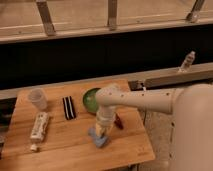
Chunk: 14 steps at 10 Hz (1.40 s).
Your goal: Wipe the white sponge on the table
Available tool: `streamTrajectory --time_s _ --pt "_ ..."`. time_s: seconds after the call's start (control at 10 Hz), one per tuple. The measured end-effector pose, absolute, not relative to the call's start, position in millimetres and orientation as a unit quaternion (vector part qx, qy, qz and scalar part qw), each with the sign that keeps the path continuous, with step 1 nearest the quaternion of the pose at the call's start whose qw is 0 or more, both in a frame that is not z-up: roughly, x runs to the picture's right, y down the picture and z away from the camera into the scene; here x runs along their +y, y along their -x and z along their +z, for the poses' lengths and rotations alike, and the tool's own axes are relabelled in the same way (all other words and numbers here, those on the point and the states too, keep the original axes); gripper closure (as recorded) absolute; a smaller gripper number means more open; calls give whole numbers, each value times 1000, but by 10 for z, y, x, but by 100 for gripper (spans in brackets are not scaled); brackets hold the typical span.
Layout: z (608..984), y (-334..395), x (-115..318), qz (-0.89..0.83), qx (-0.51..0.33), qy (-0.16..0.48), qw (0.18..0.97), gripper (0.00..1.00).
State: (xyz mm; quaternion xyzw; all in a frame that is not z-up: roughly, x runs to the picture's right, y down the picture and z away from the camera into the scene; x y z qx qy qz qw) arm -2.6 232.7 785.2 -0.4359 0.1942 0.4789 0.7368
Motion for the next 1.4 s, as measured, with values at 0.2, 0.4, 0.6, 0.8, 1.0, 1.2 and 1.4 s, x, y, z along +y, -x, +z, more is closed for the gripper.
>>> streamTrajectory --time_s 0.2,0.4,0.6,0.8,1.0,1.2,1.4 --pt "7999 -193 2036 485 197 425 738 100" --pt "8090 -123 1903 475 195 425 746 100" --pt "8155 257 1812 449 188 429 760 100" --pt "8112 696 1856 421 182 436 775 100" --pt "7913 1209 1999 380 170 437 798 100" --pt "7556 1638 2129 336 154 428 825 100" --pt "7365 1753 2233 332 159 423 828 100"
